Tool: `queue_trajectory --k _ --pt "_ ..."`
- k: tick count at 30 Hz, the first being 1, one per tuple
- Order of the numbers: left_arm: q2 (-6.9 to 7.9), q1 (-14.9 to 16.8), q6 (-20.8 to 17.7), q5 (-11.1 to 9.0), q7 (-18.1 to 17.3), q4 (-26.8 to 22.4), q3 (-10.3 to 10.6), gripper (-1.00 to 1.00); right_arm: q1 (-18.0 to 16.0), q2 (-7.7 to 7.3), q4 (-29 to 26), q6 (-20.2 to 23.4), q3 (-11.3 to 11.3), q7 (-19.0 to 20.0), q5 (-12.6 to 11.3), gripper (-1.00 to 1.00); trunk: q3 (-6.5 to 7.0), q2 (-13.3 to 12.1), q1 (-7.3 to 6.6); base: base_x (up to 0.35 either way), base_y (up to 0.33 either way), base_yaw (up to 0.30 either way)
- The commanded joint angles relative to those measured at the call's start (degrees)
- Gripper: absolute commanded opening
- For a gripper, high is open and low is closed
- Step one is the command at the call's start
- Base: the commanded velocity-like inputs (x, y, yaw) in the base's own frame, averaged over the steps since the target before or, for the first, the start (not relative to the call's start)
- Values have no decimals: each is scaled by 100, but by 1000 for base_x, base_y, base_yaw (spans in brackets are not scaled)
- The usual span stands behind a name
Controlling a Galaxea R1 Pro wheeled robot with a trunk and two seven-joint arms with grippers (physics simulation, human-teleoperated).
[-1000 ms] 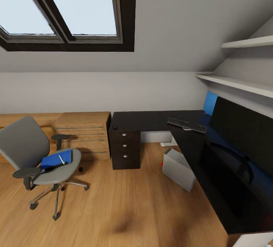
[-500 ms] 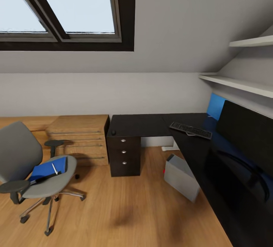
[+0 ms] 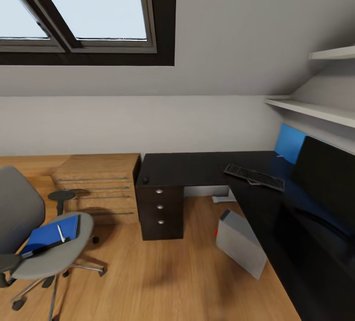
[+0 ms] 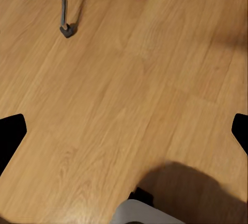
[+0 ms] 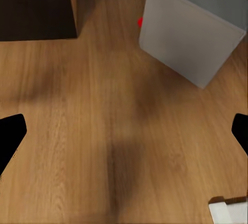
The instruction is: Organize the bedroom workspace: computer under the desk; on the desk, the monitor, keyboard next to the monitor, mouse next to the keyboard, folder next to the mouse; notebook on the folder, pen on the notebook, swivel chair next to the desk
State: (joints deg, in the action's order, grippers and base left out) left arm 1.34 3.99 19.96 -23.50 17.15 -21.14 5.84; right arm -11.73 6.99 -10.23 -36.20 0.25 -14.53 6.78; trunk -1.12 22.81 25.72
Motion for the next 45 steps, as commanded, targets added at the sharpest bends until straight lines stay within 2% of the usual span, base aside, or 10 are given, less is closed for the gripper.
queue_trajectory --k 1,7,33,45 --pt "5 5 17 -32 39 -1 49 100 -5 2 4 -1 1 -59 60 100 -12 11 7 324 0 108" --pt "6 5 17 -32 37 -3 49 100 -5 4 4 -1 1 -59 60 100 -12 11 7 324 0 134" --pt "5 5 40 -30 43 5 49 100 -5 -17 4 -1 1 -59 69 100 -12 11 7 324 1 2" --pt "1 5 46 -24 43 5 49 100 -5 -13 4 -1 1 -59 62 100 -12 11 7 324 115 0"
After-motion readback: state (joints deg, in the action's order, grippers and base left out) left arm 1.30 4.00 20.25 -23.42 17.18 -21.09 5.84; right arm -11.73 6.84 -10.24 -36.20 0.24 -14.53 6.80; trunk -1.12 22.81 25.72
